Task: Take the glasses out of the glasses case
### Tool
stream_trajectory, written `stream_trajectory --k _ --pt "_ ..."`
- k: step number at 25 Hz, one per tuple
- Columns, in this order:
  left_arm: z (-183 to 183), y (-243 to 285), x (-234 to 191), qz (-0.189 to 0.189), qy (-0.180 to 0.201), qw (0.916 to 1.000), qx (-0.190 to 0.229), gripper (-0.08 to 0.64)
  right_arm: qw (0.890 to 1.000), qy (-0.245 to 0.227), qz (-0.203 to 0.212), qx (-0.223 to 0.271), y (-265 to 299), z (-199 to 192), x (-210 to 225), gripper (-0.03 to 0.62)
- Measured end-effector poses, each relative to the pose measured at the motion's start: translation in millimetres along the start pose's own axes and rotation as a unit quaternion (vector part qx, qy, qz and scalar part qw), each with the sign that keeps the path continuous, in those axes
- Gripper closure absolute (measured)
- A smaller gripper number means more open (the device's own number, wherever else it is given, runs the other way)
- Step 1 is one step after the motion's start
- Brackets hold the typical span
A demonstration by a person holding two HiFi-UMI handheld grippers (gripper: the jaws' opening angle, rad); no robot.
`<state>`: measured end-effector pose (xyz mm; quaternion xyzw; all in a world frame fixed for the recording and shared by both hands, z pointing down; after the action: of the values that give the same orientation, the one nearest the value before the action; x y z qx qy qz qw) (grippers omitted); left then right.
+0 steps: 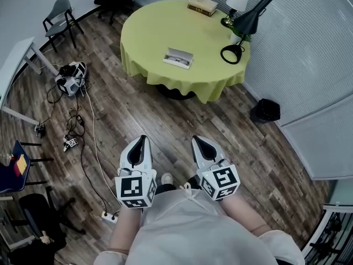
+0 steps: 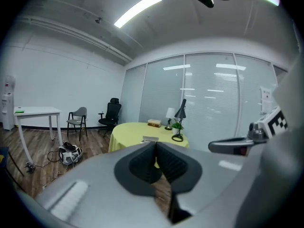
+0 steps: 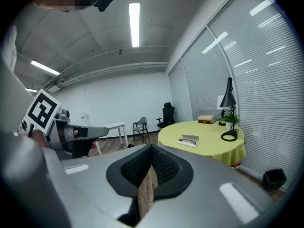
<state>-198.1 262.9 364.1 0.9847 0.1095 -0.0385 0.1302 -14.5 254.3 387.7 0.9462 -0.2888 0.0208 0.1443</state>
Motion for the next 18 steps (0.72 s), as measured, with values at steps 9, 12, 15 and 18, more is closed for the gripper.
stream_trajectory --k 9,12,15,18 --pt "1.6 47.6 -44.7 0.012 -0.015 0.9998 -0.010 0.552 1.000 0.000 0.000 -0.015 65.4 7.0 7.6 0.594" --pt "5.0 76.1 -51.5 0.016 -0.013 0.9997 -0.013 0.552 1.000 0.002 0.004 -0.014 90.6 11.3 23.2 0.594" --pt "15.9 112.6 -57.2 0.018 -0.004 0.9997 -0.015 0.552 1.000 0.005 0.006 -0.011 121.9 20.7 47.3 0.594" --pt "32.2 155.1 -66.7 0.021 0.000 0.9996 -0.018 0.552 1.000 0.006 0.009 -0.012 158.4 35.8 72.5 0.594"
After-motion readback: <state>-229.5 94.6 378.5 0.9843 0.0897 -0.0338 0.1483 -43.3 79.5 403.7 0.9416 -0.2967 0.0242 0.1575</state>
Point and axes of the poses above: the fingertips, and each gripper's own axes: y forward along the fingers, x to its right, z out of its top, the point moved 4 cm from there along -y, backward along the fingers, and after that the axes turned 1 degree about z, right-handed, at the moved point
